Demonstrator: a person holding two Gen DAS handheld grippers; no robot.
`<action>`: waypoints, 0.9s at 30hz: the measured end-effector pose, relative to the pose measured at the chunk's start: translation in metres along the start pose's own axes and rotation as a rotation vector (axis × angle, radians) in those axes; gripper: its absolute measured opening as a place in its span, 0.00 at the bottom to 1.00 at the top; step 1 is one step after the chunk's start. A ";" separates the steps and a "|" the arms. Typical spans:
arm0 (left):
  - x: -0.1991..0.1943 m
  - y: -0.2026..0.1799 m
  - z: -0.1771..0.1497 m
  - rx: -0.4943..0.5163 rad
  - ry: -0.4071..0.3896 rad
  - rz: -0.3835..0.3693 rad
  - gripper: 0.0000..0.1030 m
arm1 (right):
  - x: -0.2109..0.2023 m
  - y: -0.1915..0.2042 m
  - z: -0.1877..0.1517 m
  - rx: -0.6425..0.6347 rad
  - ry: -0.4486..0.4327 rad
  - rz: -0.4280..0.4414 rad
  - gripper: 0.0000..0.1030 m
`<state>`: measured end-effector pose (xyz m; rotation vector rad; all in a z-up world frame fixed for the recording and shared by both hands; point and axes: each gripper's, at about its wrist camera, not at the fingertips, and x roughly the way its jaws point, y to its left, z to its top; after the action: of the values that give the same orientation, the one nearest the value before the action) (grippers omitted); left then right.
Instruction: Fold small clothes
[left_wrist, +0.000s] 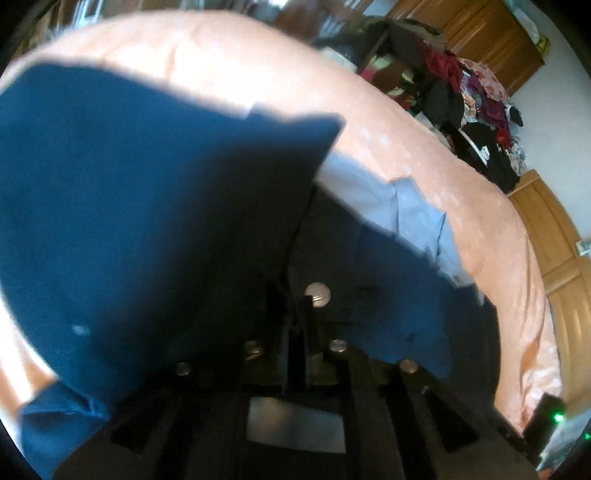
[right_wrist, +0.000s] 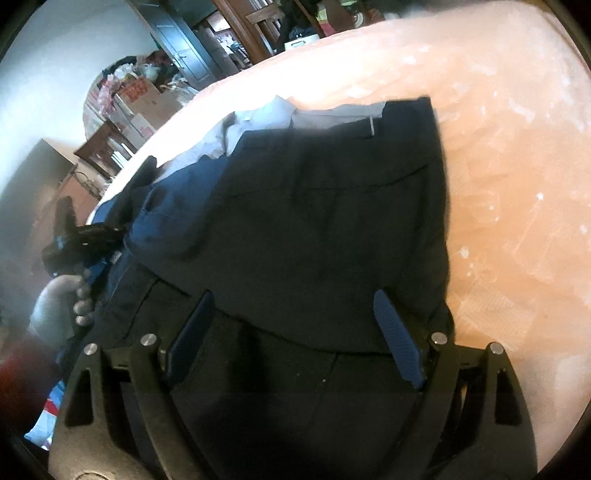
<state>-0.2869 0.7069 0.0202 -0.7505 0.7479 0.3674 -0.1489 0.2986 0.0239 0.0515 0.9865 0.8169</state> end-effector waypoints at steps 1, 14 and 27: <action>-0.003 -0.002 0.001 0.010 -0.005 -0.010 0.07 | -0.007 0.001 0.003 0.014 -0.016 0.008 0.82; -0.145 0.130 0.016 -0.225 -0.234 -0.065 0.51 | 0.023 0.024 -0.005 -0.080 0.070 -0.094 0.95; -0.117 0.265 0.129 -0.370 -0.218 0.064 0.59 | 0.005 0.023 0.004 0.087 0.030 -0.107 0.94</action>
<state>-0.4509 0.9780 0.0419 -1.0164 0.5030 0.6467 -0.1580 0.3193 0.0310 0.0607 1.0434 0.6785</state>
